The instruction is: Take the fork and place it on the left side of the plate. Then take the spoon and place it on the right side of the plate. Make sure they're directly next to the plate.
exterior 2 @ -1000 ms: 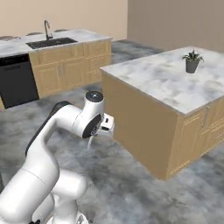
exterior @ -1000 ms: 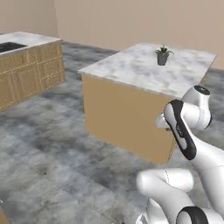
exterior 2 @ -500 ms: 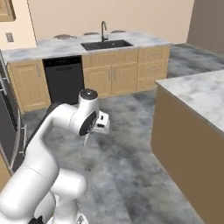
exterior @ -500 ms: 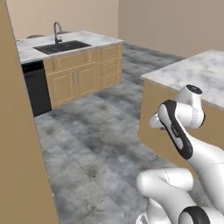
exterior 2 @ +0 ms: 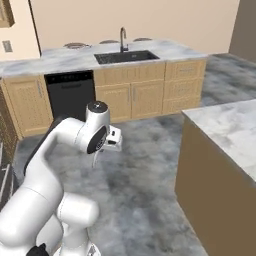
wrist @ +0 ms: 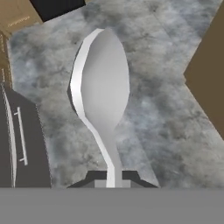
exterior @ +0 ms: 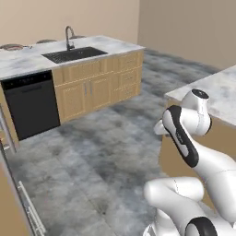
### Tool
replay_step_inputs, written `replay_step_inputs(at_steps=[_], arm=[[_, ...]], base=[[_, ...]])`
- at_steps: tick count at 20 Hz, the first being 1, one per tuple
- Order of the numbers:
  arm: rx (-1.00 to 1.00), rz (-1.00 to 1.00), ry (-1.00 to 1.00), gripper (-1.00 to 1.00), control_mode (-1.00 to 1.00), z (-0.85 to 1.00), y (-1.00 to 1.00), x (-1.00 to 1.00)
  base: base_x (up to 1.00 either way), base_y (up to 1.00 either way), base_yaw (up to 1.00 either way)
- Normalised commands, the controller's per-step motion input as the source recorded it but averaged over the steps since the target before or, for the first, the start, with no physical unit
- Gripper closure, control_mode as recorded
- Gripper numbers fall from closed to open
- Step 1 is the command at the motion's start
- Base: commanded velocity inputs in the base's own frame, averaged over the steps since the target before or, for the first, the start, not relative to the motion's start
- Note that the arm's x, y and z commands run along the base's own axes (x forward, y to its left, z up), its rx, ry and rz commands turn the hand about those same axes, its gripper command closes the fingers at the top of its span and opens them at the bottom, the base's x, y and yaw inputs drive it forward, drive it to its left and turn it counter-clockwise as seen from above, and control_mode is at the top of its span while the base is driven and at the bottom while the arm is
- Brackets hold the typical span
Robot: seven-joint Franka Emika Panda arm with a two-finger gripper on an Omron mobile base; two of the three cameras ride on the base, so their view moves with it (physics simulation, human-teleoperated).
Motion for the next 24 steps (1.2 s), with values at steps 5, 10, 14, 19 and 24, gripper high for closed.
replay_step_inputs(at_steps=[5,10,14,19,24], arm=[[0.0,0.0,0.0,1.0,1.0,0.0,0.0,0.0],[0.0,0.0,0.0,1.0,1.0,0.0,0.0,0.0],[0.0,0.0,0.0,1.0,1.0,0.0,0.0,0.0],[0.0,0.0,0.0,1.0,1.0,0.0,0.0,0.0],[0.0,0.0,0.0,1.0,1.0,0.0,0.0,0.0]], base=[[1.0,-0.45,0.04],[1.0,0.25,-0.02],[1.0,0.64,-0.14],[1.0,0.5,-0.15],[1.0,0.44,-0.19]])
